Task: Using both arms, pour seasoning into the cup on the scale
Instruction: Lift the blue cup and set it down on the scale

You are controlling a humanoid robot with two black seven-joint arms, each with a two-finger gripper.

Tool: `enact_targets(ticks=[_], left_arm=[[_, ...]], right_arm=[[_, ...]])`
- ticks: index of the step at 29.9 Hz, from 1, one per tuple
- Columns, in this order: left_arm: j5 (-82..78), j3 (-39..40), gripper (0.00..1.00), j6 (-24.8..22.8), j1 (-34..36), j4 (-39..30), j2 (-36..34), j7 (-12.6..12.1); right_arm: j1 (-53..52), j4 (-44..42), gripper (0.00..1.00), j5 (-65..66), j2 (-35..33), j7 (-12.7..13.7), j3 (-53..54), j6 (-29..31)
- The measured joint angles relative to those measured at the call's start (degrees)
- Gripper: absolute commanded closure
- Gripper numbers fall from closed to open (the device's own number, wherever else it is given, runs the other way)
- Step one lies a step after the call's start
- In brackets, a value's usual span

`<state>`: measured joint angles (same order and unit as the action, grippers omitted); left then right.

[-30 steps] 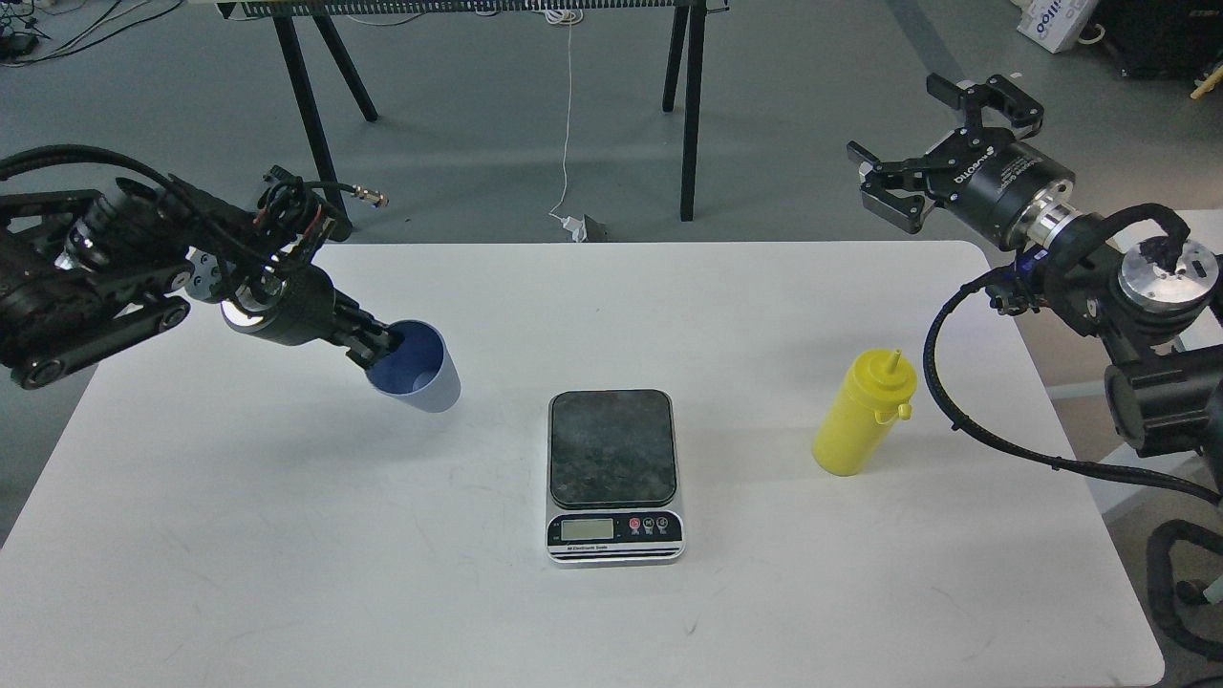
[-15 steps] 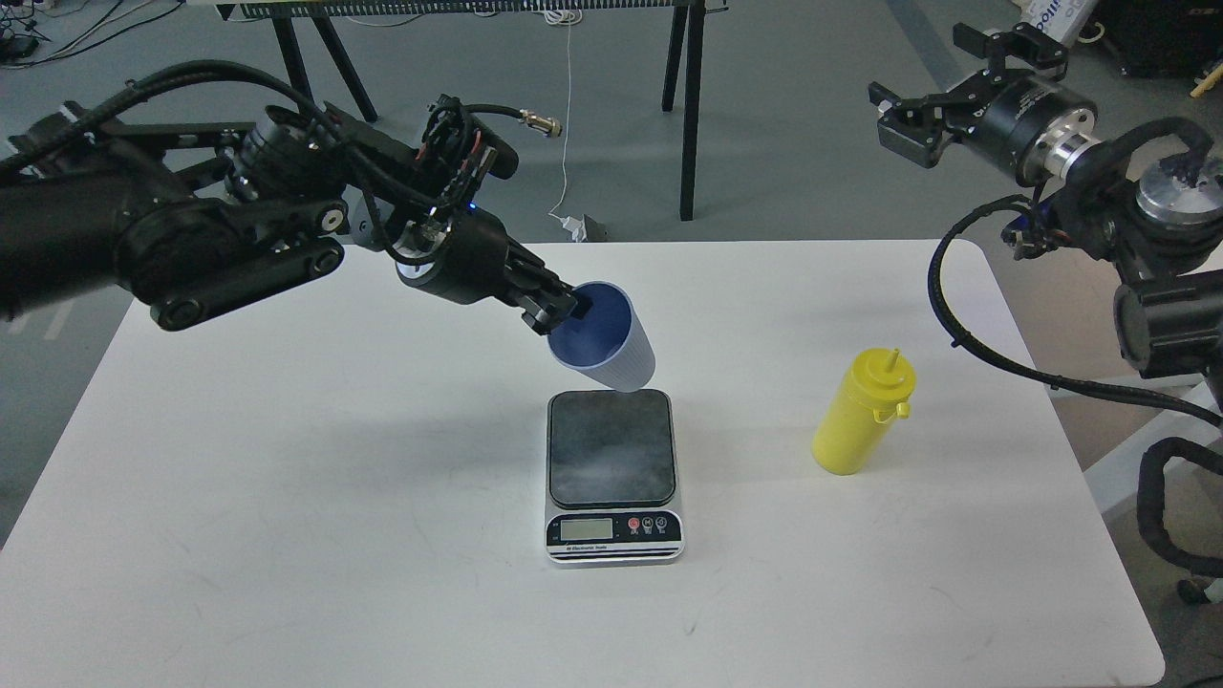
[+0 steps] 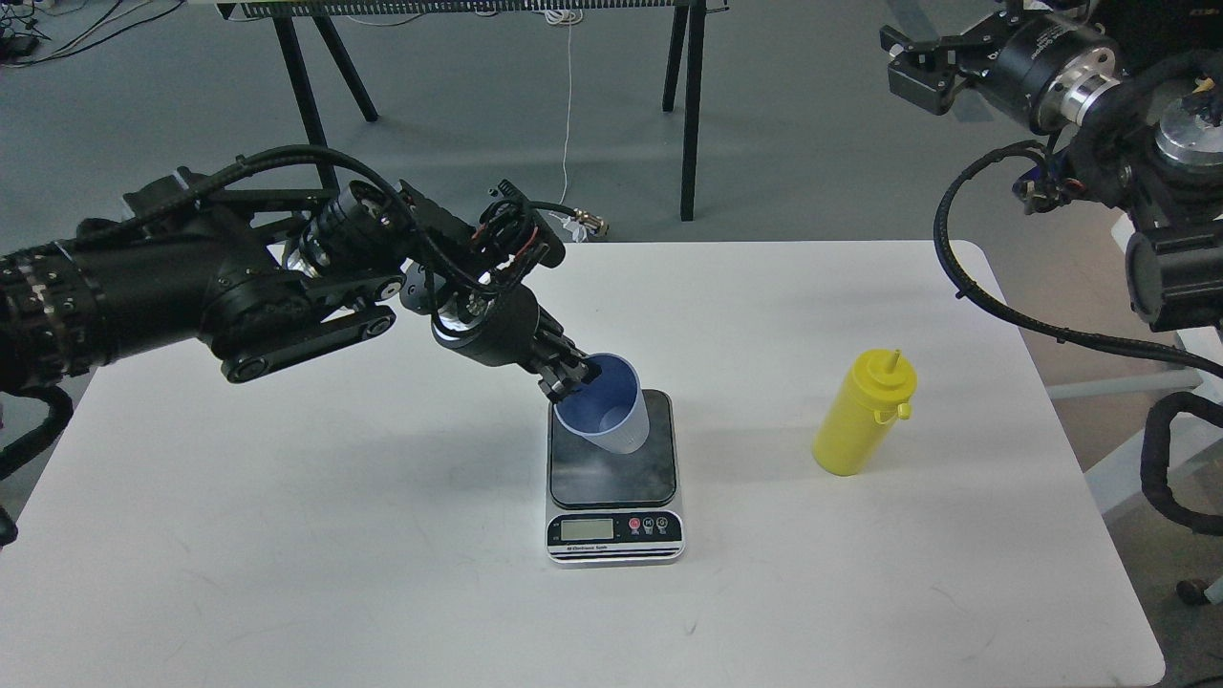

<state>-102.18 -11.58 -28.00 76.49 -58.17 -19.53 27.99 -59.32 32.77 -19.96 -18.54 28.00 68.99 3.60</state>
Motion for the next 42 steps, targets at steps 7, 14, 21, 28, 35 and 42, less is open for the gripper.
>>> enact_targets(ticks=[7,14,21,28,35,42], left_arm=[[-0.8,0.0,0.96,0.0,-1.1,0.4,-0.1,0.0],[0.0,0.3,0.92,0.0,-1.3,0.3,0.1,0.0],[1.0,0.7,0.89,0.0,-1.4,-0.1,-0.1,0.0],[1.1,0.8,0.86,0.0,-1.9,-0.2,-0.1,0.0],[1.5,0.8,0.62,0.0,-2.0,-0.2,0.1,0.0],[4.8,1.0,0.10,0.0,-1.5,0.8,0.1,0.0]], right_arm=[[0.4,0.0,0.00,0.0,0.0,0.0,-0.1,0.1],[0.7,0.0,0.00,0.0,0.0,0.0,-0.1,0.1],[1.2,0.1,0.00,0.0,-0.1,0.0,-0.1,0.1],[1.7,0.1,0.00,0.0,-0.1,0.0,-0.2,0.3],[2.5,0.2,0.00,0.0,-0.1,0.0,-0.2,0.4],[2.9,0.3,0.00,0.0,-0.1,0.0,-0.8,0.6]])
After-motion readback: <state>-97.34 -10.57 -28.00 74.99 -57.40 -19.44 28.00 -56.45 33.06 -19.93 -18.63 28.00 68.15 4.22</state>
